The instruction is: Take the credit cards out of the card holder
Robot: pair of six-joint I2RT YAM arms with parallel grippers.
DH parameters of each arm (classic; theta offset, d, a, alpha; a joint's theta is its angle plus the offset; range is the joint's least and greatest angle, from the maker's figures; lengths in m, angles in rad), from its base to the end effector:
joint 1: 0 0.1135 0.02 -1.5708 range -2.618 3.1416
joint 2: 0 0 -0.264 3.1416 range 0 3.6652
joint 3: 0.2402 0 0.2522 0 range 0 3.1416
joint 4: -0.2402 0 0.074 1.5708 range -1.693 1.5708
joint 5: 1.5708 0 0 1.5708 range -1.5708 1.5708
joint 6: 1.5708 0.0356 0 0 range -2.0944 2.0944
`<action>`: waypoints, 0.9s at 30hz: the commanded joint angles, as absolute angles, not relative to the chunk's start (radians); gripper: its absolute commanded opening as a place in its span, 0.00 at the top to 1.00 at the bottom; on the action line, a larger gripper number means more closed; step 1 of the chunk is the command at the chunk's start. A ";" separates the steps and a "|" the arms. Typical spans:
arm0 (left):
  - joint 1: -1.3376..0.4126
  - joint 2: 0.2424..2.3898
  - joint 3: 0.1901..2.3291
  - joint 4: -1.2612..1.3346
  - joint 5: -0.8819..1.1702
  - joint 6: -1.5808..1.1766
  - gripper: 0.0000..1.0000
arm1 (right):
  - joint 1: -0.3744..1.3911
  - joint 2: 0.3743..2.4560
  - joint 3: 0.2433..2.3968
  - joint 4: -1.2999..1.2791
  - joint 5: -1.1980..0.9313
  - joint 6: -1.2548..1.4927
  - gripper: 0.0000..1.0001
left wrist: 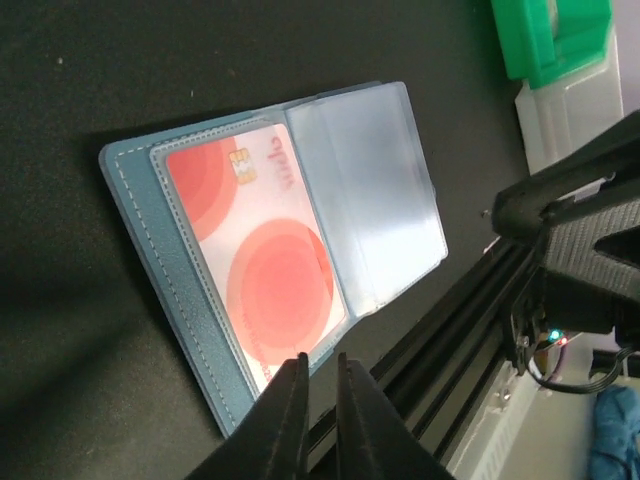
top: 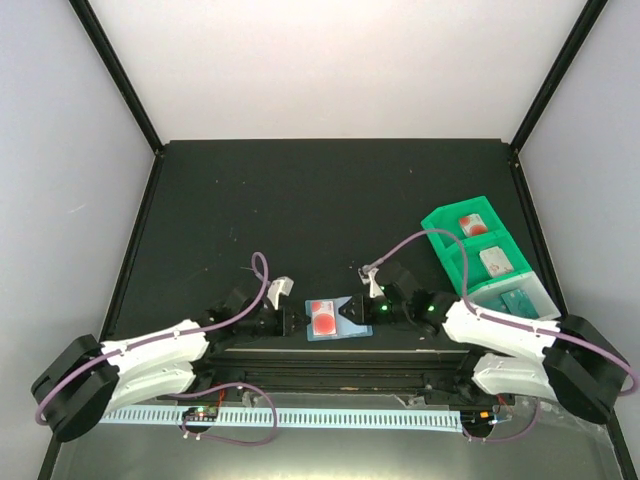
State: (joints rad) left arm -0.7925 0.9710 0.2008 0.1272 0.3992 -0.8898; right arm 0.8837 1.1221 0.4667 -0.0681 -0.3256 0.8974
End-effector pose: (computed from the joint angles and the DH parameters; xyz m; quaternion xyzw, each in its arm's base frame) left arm 0.1123 -0.1337 0.1399 0.0460 0.8798 -0.4451 0.1602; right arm 0.1288 0.1750 0.1783 -0.0605 0.9000 0.4083 0.1403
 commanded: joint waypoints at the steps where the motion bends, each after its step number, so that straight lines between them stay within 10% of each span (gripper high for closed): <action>1: -0.790 0.993 0.233 0.148 0.378 -0.865 0.94 | 0.937 1.195 0.501 0.002 -0.274 0.912 0.76; 27: -0.785 1.221 0.247 0.284 0.463 -0.808 0.98 | 0.963 1.417 0.535 0.079 -0.286 0.901 0.77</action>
